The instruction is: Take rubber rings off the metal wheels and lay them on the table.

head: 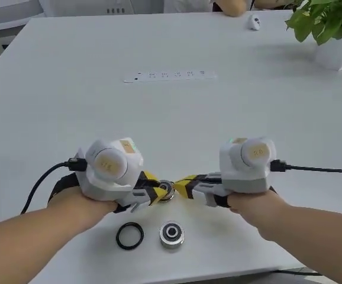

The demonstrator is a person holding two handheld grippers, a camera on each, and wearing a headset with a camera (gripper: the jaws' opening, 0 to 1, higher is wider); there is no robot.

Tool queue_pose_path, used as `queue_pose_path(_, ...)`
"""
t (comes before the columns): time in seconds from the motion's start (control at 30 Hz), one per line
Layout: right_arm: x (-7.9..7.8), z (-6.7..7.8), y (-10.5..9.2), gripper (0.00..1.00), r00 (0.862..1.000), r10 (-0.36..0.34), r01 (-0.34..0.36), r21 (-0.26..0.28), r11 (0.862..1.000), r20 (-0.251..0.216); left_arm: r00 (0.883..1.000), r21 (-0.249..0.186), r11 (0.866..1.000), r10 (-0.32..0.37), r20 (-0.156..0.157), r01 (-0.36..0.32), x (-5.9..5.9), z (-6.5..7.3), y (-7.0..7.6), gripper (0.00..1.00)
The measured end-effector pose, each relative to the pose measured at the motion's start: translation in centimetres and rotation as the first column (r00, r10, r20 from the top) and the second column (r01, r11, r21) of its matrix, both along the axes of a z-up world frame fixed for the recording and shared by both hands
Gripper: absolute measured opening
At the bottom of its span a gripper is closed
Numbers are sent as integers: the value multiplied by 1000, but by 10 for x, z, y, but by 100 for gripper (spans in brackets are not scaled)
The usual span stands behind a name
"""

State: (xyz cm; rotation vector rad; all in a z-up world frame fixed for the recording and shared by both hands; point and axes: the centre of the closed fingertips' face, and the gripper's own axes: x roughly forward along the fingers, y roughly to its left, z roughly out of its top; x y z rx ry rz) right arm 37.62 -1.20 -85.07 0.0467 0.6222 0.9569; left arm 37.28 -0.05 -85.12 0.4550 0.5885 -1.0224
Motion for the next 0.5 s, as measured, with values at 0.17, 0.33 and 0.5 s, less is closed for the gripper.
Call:
queue_pose_path(0.17,-2,2,2,0,1000,7,-7,10,1000,-7,1000,5,1000,5,1,-5,0,0,0,12)
queue_pose_path(0.33,-4,3,4,0,1000,15,-15,22,1000,-17,1000,9,1000,2,3,-2,0,0,0,12)
queue_pose_path(0.5,-6,3,8,0,999,33,-32,16,999,-9,1000,12,1000,1,2,-1,0,0,0,11)
